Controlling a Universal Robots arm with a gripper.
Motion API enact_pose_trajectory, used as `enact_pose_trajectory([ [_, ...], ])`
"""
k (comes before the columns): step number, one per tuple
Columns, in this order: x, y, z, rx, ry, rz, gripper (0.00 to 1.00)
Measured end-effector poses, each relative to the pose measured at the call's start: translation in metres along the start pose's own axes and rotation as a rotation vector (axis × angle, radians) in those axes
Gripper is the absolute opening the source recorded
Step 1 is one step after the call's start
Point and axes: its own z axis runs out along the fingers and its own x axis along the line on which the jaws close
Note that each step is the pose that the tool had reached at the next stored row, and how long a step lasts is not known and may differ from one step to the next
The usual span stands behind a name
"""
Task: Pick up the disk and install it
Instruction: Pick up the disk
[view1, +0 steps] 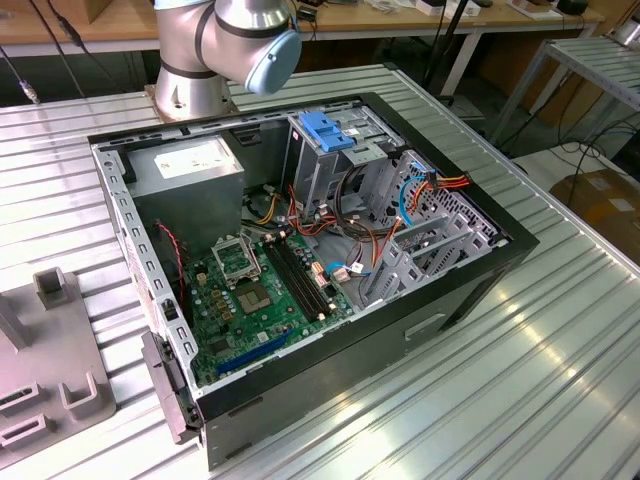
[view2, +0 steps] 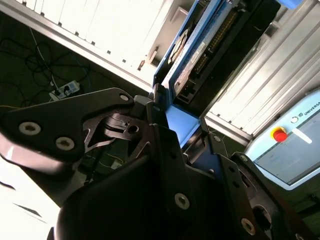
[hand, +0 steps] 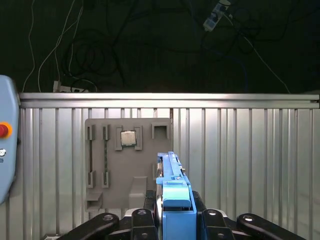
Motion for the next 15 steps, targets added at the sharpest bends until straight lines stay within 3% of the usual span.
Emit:
enact_pose_trajectory([
  [15, -0.0001, -0.0222, -0.0003, 0.0001, 0.0000, 0.000, 0.37],
])
